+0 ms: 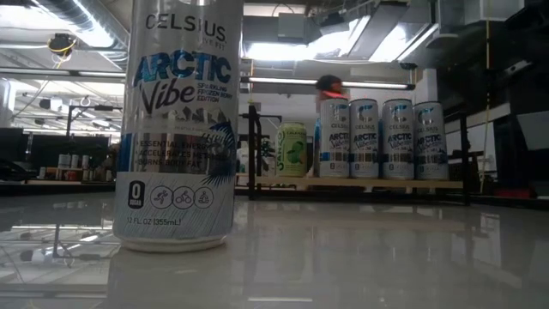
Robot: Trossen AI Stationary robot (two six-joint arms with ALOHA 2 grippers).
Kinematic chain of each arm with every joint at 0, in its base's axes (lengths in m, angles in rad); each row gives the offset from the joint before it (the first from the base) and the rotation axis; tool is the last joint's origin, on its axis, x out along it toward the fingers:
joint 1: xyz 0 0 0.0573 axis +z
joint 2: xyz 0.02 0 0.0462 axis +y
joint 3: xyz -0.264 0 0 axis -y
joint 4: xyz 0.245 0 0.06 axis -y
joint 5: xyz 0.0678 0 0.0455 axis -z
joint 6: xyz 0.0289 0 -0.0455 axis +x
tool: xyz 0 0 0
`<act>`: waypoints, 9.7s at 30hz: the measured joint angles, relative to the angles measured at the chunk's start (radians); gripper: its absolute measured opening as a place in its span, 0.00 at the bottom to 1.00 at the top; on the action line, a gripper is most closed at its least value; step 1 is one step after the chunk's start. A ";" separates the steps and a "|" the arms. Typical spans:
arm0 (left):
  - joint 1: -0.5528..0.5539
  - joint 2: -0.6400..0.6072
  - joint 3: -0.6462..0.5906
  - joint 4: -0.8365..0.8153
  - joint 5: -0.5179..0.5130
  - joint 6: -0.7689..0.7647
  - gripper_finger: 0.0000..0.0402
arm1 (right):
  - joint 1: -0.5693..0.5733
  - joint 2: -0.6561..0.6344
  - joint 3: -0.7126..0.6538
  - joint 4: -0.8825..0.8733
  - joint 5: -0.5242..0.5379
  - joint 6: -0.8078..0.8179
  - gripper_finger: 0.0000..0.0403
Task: Place canned beverage on shelf
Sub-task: Put the white-blue soda can on the shelf aligned with the other white-blue soda cans, then return to Home Position
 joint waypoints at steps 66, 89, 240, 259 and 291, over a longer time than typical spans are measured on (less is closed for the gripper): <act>0.098 -0.002 -0.296 0.211 0.150 0.082 0.59 | 0.000 0.000 -0.005 0.019 0.002 -0.030 0.96; 0.405 0.002 -0.145 0.194 0.182 0.694 0.59 | 0.000 0.000 -0.002 0.000 -0.018 -0.007 0.96; 0.649 -0.439 0.016 0.184 0.162 1.048 0.72 | 0.000 0.001 -0.001 -0.008 -0.026 -0.021 0.96; 0.392 -1.411 -1.322 0.927 -0.082 0.957 0.72 | 0.000 0.001 -0.001 -0.008 -0.019 -0.028 0.96; 0.392 -2.123 -2.073 1.221 -0.282 0.911 0.72 | 0.000 0.001 -0.002 -0.004 -0.017 -0.029 0.96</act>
